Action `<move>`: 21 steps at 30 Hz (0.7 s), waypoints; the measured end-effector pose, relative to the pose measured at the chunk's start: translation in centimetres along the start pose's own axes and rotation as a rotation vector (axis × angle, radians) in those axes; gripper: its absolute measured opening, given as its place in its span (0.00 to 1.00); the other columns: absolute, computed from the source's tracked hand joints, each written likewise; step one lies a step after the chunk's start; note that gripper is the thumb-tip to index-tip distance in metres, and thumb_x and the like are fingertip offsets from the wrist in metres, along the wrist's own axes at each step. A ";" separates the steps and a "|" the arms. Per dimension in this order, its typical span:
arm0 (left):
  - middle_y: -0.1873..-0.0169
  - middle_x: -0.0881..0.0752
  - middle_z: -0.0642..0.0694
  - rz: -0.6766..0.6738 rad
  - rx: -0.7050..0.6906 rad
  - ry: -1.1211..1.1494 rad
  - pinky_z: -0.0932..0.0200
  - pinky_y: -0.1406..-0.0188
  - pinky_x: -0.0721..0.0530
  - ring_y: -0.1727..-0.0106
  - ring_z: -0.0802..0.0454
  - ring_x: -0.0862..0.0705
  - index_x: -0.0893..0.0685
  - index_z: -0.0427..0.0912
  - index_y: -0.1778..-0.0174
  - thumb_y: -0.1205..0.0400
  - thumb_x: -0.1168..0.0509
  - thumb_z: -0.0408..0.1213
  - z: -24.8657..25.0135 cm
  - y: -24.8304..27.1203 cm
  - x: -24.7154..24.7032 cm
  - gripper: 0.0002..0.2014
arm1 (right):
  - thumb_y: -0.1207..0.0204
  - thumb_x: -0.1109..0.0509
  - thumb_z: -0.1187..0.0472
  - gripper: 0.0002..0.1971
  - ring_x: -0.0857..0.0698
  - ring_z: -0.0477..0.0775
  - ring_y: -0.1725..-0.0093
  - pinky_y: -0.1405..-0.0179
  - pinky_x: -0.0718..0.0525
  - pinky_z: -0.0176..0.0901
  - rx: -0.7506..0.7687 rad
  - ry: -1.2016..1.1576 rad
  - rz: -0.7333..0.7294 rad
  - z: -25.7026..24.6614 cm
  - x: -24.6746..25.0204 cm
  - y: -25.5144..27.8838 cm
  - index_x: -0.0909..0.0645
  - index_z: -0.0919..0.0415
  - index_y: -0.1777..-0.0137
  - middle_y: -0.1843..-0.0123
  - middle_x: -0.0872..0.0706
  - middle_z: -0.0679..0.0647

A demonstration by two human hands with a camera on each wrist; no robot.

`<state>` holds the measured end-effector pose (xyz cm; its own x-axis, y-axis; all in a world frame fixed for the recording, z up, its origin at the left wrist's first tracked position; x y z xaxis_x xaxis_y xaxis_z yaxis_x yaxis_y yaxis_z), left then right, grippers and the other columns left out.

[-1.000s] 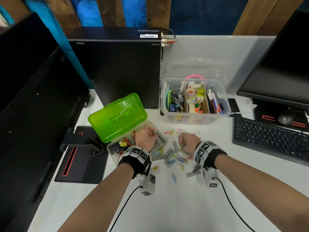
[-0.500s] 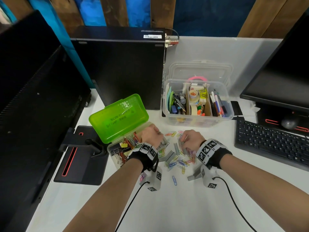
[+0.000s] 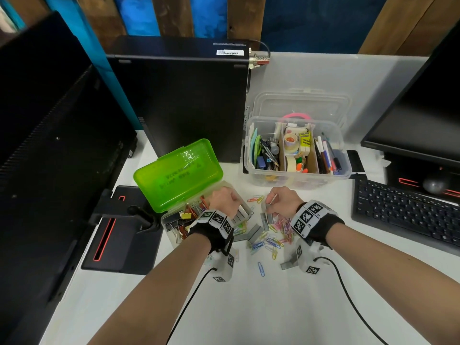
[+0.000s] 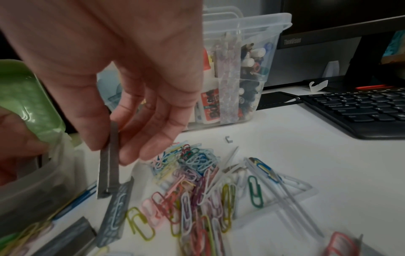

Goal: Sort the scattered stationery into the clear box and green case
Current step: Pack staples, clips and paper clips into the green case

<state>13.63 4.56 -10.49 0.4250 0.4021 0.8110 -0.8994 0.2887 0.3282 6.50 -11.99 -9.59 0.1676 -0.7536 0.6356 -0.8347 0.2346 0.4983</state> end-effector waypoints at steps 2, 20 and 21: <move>0.49 0.12 0.47 -0.005 -0.020 -0.040 0.53 0.48 0.16 0.45 0.47 0.16 0.14 0.46 0.52 0.18 0.34 0.43 0.1 0.1 -0.1 0.06 | 0.34 0.24 0.68 0.10 0.15 0.53 0.69 0.61 0.13 0.50 -0.005 -0.006 0.007 0.0 0.0 0.0 0.22 0.55 0.63 0.66 0.14 0.59; 0.45 0.14 0.45 0.000 -0.209 -0.139 0.52 0.46 0.18 0.43 0.44 0.16 0.13 0.45 0.43 0.19 0.41 0.30 0.4 1.2 0.2 0.14 | 0.31 0.24 0.69 0.08 0.16 0.53 0.67 0.67 0.17 0.42 0.084 -0.209 0.075 -2.6 -0.1 -0.3 0.17 0.61 0.54 0.68 0.16 0.56; 0.44 0.13 0.45 -0.011 -0.207 -0.131 0.52 0.44 0.18 0.43 0.44 0.16 0.13 0.44 0.43 0.19 0.41 0.30 0.2 1.3 0.2 0.15 | 0.30 0.24 0.70 0.08 0.16 0.54 0.67 0.69 0.17 0.41 0.102 -0.231 0.082 -3.3 -0.1 -0.3 0.18 0.62 0.53 0.69 0.17 0.56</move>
<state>12.52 4.80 -9.77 0.4058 0.2859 0.8681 -0.8489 0.4699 0.2421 8.48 -9.95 -7.88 -0.0170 -0.8574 0.5143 -0.8913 0.2461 0.3809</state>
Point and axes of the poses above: each hand's wrist, its own y-axis away from the middle knuckle, its own x-axis out of the back of the hand, z = x × y, the point moved 8 cm from there along -y, towards the middle knuckle
